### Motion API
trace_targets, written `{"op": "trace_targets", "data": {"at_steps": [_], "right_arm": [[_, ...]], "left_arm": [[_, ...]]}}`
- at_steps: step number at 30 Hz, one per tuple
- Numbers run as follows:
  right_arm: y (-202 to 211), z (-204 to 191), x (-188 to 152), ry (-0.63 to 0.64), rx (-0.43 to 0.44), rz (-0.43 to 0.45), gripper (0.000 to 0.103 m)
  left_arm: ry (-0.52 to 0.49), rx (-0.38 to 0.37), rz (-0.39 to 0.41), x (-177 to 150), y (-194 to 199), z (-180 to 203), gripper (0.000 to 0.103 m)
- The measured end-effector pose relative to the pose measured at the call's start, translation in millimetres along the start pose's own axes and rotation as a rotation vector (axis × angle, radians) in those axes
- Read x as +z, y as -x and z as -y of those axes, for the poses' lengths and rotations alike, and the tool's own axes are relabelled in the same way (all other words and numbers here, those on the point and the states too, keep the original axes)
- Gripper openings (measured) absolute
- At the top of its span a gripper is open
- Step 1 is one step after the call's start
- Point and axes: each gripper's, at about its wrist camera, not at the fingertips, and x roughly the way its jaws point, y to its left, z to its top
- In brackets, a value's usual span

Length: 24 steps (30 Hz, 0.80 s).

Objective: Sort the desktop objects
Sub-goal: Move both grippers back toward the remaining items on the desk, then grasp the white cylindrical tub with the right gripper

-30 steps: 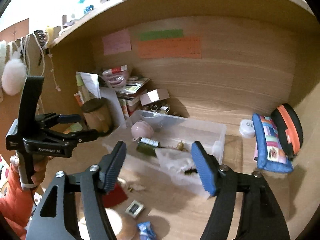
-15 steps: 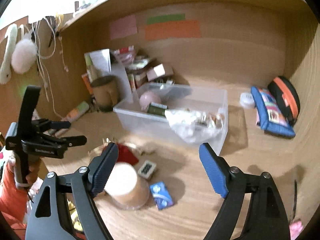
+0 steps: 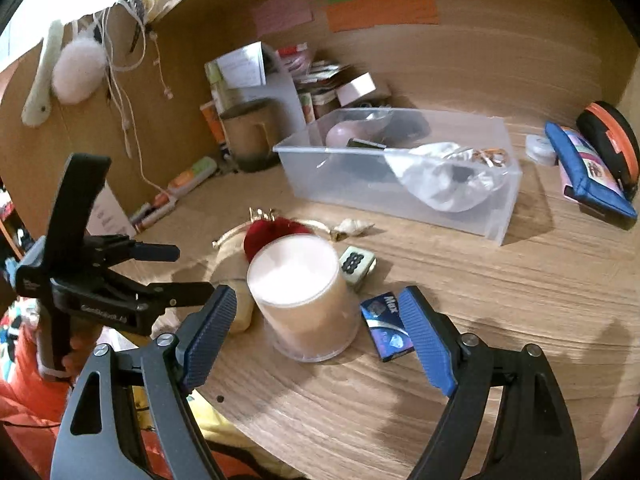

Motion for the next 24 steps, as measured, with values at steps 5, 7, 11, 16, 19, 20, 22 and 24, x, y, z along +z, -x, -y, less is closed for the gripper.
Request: {"op": "trace_targets", "data": {"at_steps": [5,7,11,16,19,20,22,24], "right_arm": [[-16,-8,0,0.048,-0.036,-0.024,0.081],[-20,-10,1,0.059,-0.04,-0.029,0.08],[-27,-13,2,0.08,-0.06,-0.035,0.069],[-41,-12,2,0.055,-0.038,-0.069,0.056],[-44,-18,0,0.066,-0.064,-0.057,0.056],[-44,-19,0,0.069,-0.07,-0.052,0.056],[-42,-19,-1,0.056,-0.075,-0.048,0.055],[-41,-17,-2,0.048,-0.08,-0.048,0.055]], "left_arm": [[0.021,-0.017,0.007,4,-5,2,0.098],[0.031,-0.027,0.007,6,-8,1,0.098],[0.048,-0.049,0.002,8,-12,-2,0.096],[0.033,-0.061,0.008,8,-10,0,0.089],[0.022,-0.072,0.009,10,-9,1,0.082],[0.017,-0.071,0.012,11,-9,3,0.079],[0.008,-0.076,0.011,12,-9,5,0.076],[-0.001,-0.088,0.01,14,-9,8,0.07]]}}
